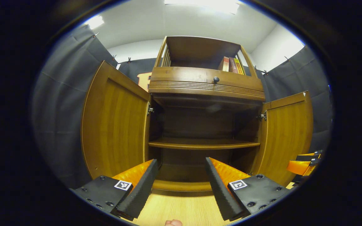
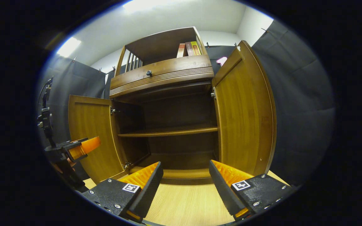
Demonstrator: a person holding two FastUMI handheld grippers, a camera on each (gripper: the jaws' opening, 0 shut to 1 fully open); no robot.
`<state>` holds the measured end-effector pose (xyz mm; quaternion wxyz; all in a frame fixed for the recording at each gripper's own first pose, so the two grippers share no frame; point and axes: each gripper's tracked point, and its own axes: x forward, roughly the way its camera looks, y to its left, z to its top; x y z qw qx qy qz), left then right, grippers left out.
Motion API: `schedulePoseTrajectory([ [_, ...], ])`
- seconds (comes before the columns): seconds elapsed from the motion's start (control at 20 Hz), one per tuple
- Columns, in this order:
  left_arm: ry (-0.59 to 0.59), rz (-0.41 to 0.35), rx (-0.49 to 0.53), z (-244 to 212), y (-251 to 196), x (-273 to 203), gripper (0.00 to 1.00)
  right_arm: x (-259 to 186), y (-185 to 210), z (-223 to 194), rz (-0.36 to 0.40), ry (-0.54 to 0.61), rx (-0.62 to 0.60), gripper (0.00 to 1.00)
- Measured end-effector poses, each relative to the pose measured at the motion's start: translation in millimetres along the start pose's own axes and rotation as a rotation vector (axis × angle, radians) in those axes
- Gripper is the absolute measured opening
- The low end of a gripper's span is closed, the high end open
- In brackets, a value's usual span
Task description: Open the right door of the double-door shoe cabinet with the right hand, and open the left door with the left hand.
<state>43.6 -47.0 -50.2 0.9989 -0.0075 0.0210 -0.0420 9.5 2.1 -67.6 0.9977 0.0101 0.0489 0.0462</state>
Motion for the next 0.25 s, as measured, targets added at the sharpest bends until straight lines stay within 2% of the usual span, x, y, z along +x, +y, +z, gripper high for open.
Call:
schedulePoseTrajectory([
  [0.25,-0.01,-0.005,-0.023,1.1,-8.8,-1.2,0.95,0.2,-1.0,-10.2,0.004,0.026,-0.022,0.91],
])
